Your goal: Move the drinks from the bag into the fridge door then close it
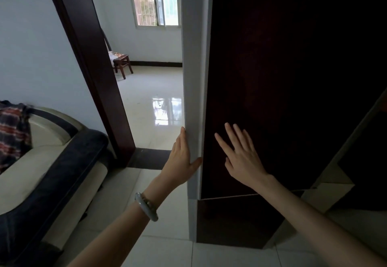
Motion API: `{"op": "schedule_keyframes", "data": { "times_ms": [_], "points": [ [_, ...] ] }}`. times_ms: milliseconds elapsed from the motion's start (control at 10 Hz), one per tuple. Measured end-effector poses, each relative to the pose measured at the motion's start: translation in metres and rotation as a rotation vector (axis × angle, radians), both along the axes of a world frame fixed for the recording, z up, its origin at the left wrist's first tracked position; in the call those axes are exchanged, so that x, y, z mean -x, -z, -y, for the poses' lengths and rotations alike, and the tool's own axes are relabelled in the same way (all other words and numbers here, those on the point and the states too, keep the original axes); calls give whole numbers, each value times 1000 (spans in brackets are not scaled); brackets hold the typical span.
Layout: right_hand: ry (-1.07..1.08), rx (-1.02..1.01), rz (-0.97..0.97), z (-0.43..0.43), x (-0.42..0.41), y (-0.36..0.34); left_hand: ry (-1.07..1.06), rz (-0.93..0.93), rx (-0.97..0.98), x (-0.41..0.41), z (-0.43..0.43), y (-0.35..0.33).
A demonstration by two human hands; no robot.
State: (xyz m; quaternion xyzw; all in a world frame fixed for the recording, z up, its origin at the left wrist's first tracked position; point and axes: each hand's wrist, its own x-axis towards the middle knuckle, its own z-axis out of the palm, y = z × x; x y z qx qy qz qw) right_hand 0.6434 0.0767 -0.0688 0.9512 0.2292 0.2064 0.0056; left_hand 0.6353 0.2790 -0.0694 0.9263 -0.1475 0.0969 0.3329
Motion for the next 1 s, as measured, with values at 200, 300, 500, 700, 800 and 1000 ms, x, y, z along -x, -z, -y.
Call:
{"op": "schedule_keyframes", "data": {
  "times_ms": [200, 300, 500, 700, 800, 1000],
  "points": [
    [-1, 20, 4, -4, -46, 0, -54, 39, -22, -46, 2, 0],
    [-6, 34, 10, -2, -62, 1, -70, 34, -6, -63, 4, 3],
    [18, 67, -1, -2, -81, 2, -64, 21, 17, -84, 6, 3],
    [42, 77, -45, -5, -77, -2, -62, 29, -37, -86, 5, 6],
    [22, 22, -106, -7, -70, -9, -85, 30, -127, -82, 1, 5],
    [47, -68, -185, -6, -28, -27, -79, 100, -349, -43, -2, 9]
  ]
}}
